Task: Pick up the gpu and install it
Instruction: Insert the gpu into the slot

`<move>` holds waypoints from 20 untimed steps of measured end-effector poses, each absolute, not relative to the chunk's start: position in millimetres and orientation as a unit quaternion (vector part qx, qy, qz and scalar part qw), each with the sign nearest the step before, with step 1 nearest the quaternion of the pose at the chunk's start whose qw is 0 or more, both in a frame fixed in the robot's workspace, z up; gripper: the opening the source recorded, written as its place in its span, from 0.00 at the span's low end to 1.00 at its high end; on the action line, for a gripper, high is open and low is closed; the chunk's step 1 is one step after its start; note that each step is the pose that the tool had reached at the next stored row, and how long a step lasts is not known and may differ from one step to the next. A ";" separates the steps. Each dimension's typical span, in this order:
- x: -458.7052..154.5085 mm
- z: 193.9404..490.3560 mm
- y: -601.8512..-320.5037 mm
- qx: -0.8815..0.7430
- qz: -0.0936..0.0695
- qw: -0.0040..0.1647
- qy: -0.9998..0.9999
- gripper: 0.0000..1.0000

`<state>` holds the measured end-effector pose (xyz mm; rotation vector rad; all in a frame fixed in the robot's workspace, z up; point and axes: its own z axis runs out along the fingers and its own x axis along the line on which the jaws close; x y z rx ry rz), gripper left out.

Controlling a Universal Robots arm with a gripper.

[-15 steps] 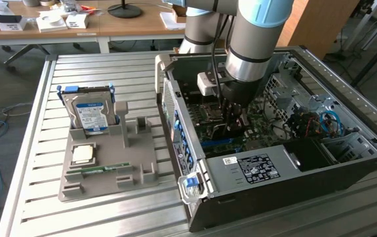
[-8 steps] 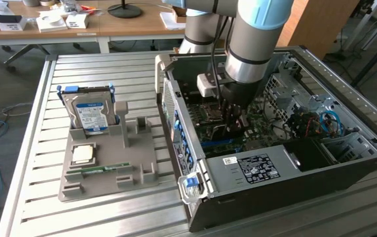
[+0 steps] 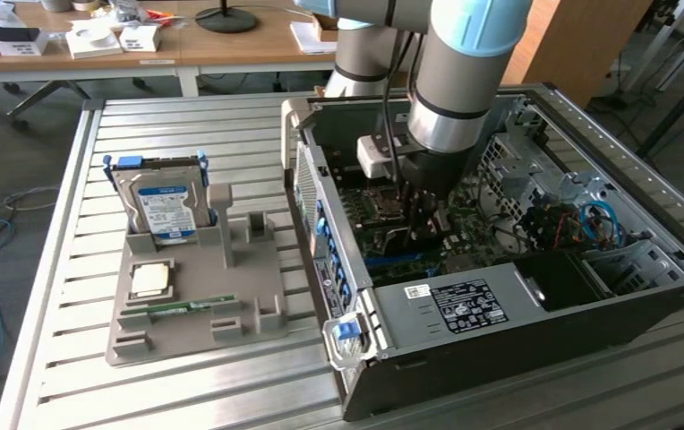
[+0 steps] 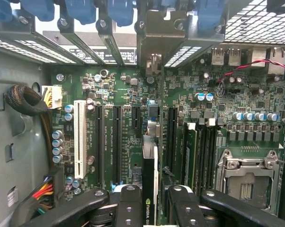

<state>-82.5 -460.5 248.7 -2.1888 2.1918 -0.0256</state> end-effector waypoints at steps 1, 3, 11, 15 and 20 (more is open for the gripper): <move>-82.5 248.4 -460.6 -0.706 -0.008 0.022 0.707 0.26; -82.4 248.1 -460.5 -0.706 -0.008 0.022 0.707 0.26; -83.2 248.1 -460.5 -0.706 -0.008 0.022 0.707 0.26; -83.3 247.9 -460.6 -0.706 -0.008 0.022 0.707 0.26; -83.2 247.5 -460.5 -0.706 -0.008 0.022 0.707 0.26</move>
